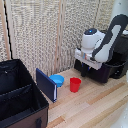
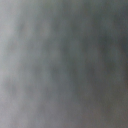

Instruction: Gently grip the air fryer handle with your gripper and kindly pull it open by sliding your gripper away from the base. Gradually bring your gripper in line with the blue bowl and gently capture it, without tightening your grip too much. Securely place the blue bowl inside the opened air fryer with a steady position. Liberate your robot's gripper, and withdraw your gripper from the proximity of the air fryer.

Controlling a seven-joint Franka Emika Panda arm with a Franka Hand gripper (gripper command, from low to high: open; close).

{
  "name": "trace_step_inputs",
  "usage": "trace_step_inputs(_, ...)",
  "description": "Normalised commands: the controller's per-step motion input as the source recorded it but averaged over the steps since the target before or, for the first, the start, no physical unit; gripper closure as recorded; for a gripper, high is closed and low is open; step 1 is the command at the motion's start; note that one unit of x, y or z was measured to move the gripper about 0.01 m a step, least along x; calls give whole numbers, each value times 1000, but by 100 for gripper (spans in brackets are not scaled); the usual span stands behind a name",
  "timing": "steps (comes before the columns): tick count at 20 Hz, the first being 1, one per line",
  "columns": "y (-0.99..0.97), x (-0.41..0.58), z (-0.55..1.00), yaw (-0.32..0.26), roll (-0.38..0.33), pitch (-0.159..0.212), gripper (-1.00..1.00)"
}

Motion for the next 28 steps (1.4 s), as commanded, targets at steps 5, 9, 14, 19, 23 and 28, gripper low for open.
trace_step_inputs(5, 303, 5, -106, -122, -72, 10, -100)
trace_step_inputs(9, 408, -32, 9, -66, -86, 5, -100)
trace_step_inputs(14, 302, -31, 536, -4, -16, 3, -100)
trace_step_inputs(19, 307, 25, 880, 6, 24, 26, -100)
trace_step_inputs(23, 358, 100, 880, 2, 43, 94, -100)
trace_step_inputs(28, 367, 229, 785, 0, 27, 154, -100)
